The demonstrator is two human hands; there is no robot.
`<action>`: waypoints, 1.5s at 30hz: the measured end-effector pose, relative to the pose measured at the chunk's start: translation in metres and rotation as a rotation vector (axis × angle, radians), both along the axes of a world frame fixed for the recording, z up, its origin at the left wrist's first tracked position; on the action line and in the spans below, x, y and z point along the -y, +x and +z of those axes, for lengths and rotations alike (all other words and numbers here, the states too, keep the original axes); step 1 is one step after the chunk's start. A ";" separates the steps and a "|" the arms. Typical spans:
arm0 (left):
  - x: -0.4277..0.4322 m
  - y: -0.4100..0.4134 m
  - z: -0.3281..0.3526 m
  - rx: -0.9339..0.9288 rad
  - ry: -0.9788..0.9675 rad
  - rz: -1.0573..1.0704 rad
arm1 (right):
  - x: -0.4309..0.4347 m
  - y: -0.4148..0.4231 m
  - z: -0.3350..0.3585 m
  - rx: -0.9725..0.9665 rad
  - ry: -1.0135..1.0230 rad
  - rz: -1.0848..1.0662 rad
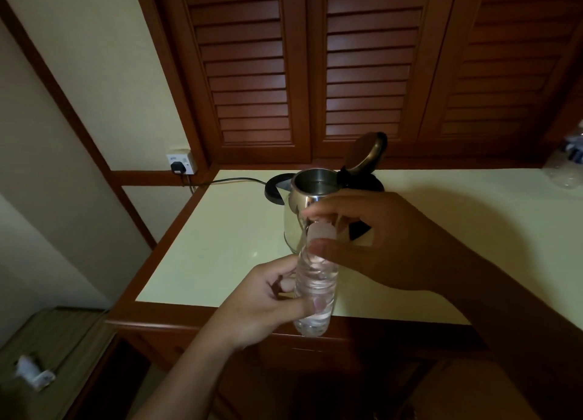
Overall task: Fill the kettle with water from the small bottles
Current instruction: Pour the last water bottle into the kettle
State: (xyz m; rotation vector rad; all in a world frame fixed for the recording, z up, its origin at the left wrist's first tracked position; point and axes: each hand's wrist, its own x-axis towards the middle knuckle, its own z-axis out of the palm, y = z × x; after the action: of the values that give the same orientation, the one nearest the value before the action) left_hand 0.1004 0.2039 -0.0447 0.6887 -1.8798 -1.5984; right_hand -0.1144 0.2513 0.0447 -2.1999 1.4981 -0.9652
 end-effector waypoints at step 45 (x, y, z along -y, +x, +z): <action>0.086 -0.005 0.074 0.533 -0.486 0.488 | 0.016 -0.040 -0.198 -0.412 0.257 -0.581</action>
State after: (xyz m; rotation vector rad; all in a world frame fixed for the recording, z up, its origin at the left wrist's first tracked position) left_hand 0.0957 0.1179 0.0292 1.3050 -2.1220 -0.6509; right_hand -0.1544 0.2353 -0.1537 -1.8809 2.3811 -0.4190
